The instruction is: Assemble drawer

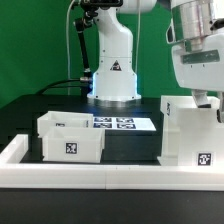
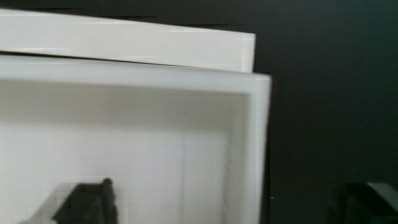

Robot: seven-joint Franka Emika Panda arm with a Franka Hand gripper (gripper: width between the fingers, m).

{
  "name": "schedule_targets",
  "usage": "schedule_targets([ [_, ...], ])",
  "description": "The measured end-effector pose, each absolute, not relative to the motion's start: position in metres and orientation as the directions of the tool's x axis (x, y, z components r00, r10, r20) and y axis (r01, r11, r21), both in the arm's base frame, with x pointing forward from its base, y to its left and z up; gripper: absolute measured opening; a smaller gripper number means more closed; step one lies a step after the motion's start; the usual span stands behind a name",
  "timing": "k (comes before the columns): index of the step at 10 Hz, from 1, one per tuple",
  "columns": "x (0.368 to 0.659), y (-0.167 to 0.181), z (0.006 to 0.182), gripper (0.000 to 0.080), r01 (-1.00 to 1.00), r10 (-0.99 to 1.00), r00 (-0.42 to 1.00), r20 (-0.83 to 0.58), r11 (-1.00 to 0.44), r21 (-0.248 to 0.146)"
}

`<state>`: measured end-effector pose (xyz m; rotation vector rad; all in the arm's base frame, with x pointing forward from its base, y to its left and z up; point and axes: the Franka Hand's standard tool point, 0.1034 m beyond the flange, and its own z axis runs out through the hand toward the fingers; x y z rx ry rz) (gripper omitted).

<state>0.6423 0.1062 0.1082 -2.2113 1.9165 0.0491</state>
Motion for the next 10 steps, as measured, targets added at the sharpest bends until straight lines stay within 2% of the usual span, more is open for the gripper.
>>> schedule_targets([
  [1, 0.642, 0.109, 0.117, 0.0632, -0.972, -0.967, 0.199, -0.161, -0.174, -0.154],
  [3, 0.639, 0.109, 0.137, 0.0644, -0.934, -0.934, 0.327, -0.146, -0.297, -0.197],
  [5, 0.630, 0.107, 0.147, 0.0649, -0.861, -0.857, 0.497, -0.134, -0.470, -0.194],
  [8, 0.628, 0.107, 0.144, 0.0649, -0.837, -0.833, 0.538, -0.125, -0.511, -0.197],
  [10, 0.627, 0.105, 0.144, 0.0649, -0.748, -0.748, 0.657, -0.096, -0.630, -0.206],
])
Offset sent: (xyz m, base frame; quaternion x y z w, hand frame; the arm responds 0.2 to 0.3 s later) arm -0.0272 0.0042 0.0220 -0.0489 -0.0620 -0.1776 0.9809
